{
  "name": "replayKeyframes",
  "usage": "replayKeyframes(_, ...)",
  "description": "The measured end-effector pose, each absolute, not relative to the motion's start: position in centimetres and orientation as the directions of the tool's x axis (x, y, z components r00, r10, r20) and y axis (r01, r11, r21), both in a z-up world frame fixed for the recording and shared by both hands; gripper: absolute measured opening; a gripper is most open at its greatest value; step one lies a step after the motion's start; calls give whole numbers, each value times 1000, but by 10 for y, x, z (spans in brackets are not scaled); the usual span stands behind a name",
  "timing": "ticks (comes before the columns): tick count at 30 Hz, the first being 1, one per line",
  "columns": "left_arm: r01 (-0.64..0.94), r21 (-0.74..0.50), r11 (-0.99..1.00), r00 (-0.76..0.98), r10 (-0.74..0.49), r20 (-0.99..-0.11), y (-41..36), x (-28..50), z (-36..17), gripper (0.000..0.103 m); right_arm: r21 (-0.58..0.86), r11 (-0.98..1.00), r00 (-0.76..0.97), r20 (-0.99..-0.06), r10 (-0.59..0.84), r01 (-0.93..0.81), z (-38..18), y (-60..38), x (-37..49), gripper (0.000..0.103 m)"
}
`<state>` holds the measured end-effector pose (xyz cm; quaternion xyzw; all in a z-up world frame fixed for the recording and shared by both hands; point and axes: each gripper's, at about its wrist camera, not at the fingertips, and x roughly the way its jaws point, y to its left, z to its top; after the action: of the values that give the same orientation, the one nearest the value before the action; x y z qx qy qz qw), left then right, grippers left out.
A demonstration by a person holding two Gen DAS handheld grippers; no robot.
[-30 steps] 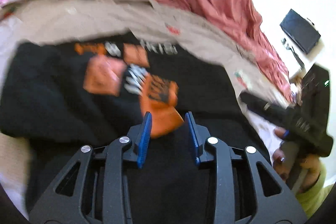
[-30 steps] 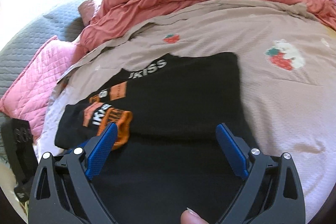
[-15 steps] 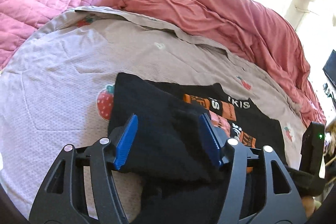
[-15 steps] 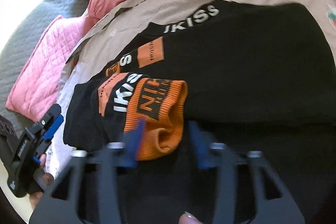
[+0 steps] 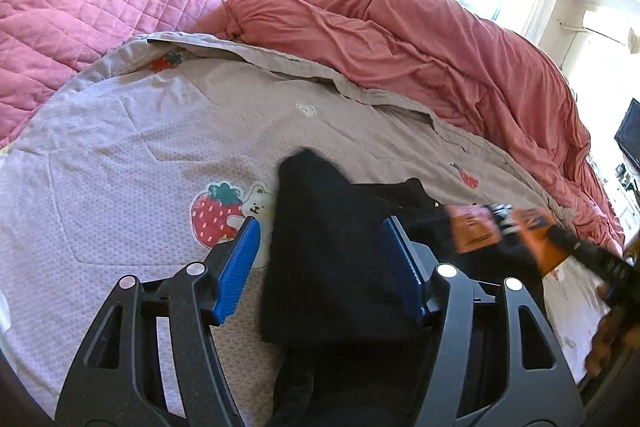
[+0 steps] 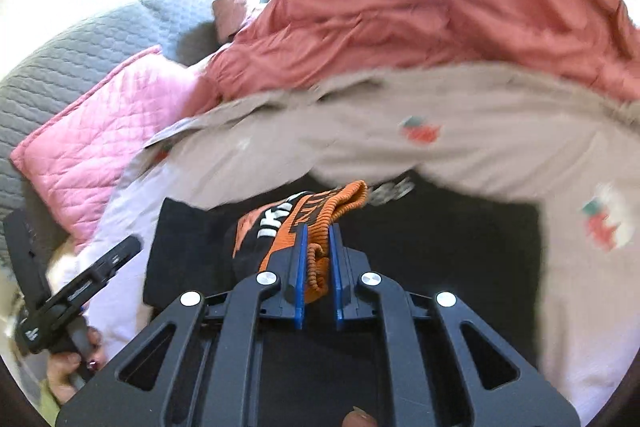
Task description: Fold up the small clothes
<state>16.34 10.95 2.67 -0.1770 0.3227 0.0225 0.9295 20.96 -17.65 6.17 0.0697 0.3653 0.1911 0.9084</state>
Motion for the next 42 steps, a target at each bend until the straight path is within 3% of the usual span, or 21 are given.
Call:
replayKeyframes(6,-122,-301,946,781,-95,-617,96,169,22,55,131,975,723,-654,222,-181,53,-227,222,9)
replayKeyframes(12,-36,-291,956,775,-157,-612,71,178,22,55,133,984,667,-724,177,-116,9,-259,227,9)
replayKeyframes(15,16,-278,960,767,-190,-613,56,187,19,55,94,991,665,-735,131,-91,-2,-263,224,2)
replayKeyframes(21,87,-210,974,712,-208,-671,29,207,-5,56,103,993,665,-738,118,-62,0,-271,228,2)
replayKeyframes(27,81,-218,972,673,-215,-708,30,212,-19,60,110,982,650,-738,183,-152,-1,-245,228,3)
replayKeyframes(31,80,-188,979,653,-194,-732,26,213,-24,61,78,967,632,-744,219,-243,-8,-214,226,18)
replayKeyframes(36,82,-156,984,645,-172,-745,23,212,-26,64,18,967,587,-792,169,-254,-23,-203,234,19)
replayKeyframes(37,81,-149,985,641,-166,-750,23,212,-27,65,6,972,566,-813,140,-233,-30,-206,238,23)
replayKeyframes(42,65,-145,987,625,-153,-765,25,212,-33,72,77,975,541,-822,180,-207,-40,-217,242,24)
